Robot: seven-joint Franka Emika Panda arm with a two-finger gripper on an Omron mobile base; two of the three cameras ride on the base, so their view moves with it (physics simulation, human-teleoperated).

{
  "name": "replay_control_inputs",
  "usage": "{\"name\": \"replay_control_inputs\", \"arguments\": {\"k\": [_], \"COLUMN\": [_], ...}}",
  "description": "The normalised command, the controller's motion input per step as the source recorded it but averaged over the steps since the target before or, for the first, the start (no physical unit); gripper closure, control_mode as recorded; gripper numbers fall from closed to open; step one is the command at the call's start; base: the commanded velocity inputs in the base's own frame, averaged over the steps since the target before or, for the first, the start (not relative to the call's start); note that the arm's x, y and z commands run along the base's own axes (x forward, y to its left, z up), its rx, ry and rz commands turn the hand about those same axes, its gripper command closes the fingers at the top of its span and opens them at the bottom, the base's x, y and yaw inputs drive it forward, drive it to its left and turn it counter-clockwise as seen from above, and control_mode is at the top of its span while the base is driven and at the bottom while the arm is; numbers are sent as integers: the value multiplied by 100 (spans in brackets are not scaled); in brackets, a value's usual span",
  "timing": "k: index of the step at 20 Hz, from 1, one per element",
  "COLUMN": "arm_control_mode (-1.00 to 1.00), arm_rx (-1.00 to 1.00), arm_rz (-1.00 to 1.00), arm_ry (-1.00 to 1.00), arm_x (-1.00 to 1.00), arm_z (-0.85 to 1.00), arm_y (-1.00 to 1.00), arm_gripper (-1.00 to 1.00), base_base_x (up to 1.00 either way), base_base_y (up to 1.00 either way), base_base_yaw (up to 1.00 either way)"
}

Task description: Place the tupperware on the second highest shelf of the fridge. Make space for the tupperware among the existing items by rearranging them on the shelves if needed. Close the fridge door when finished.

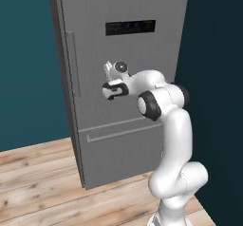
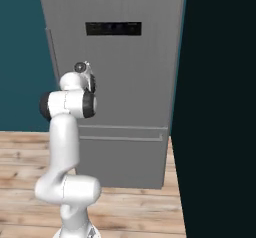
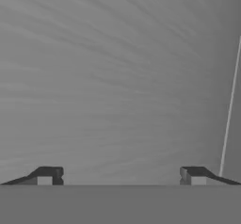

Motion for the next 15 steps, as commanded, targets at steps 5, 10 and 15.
{"name": "replay_control_inputs", "arguments": {"k": [5, 10, 15], "arm_control_mode": [-100, -100, -100], "arm_rx": [11, 11, 0], "arm_rz": [0, 0, 0], "arm_ry": [44, 27, 1], "arm_x": [100, 89, -53], "arm_z": [52, 12, -22], "arm_y": [0, 0, -5], "arm_gripper": [-100, -100, -100], "base_base_x": [0, 0, 0], "base_base_y": [0, 0, 0], "base_base_yaw": [0, 0, 0]}}
